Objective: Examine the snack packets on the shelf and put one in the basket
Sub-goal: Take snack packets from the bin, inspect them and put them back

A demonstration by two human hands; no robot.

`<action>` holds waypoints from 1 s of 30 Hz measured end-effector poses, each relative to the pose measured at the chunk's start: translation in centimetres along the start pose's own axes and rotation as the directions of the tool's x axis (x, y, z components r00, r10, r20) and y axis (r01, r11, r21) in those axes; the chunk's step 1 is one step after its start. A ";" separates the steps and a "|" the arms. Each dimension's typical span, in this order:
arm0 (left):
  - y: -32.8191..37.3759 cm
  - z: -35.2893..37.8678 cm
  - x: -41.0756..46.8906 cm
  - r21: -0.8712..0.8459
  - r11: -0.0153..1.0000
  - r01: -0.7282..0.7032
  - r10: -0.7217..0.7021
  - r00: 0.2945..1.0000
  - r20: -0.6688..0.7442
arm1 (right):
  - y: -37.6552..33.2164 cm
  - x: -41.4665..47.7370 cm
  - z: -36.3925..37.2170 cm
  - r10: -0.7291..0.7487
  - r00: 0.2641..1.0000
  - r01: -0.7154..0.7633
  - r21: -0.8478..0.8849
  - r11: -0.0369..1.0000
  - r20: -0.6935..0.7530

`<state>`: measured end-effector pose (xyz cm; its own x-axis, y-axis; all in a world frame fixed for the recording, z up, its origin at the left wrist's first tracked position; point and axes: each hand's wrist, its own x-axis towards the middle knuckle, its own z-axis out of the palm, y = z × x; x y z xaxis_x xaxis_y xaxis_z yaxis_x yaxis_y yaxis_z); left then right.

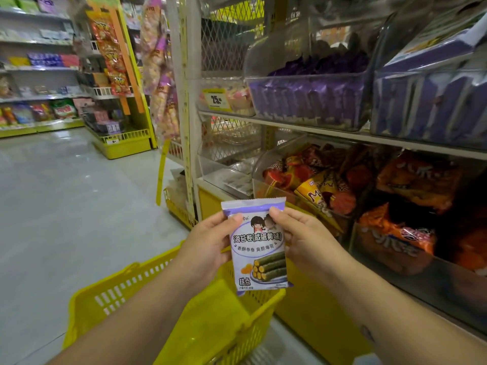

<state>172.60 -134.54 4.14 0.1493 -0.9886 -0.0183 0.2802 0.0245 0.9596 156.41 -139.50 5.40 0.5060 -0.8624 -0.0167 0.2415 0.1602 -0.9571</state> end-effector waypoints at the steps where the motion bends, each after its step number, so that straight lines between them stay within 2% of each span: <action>1: 0.0 0.1 0.0 -0.019 1.000 0.025 -0.025 1.000 -0.009 | 0.0 -0.2 0.0 0.013 1.000 -0.013 0.021 1.000 0.005; 9: -0.1 0.8 -0.8 -0.008 0.998 0.066 -0.067 0.996 -0.055 | -0.2 -0.5 0.3 0.054 0.995 -0.049 0.067 0.997 -0.079; 22: 0.4 0.9 -1.0 -0.016 0.999 0.043 -0.045 0.989 -0.141 | 0.6 -0.3 0.4 0.029 0.997 -0.024 0.078 0.997 -0.065; 26: 0.8 0.6 -1.0 -0.042 0.999 0.028 -0.035 0.984 -0.173 | 0.2 -0.3 -0.2 0.066 0.996 -0.064 -0.029 0.998 0.063; 30: 2.1 -0.6 -0.6 -0.206 0.979 0.008 -0.047 0.982 -0.185 | -0.4 -0.9 -1.2 0.289 0.919 -0.223 -0.249 0.942 0.269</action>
<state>173.65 -133.82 5.96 0.3088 -0.9441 -0.1152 0.4707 0.0464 0.8811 154.87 -139.40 5.43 0.7576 -0.6166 -0.2140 -0.0916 0.2242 -0.9702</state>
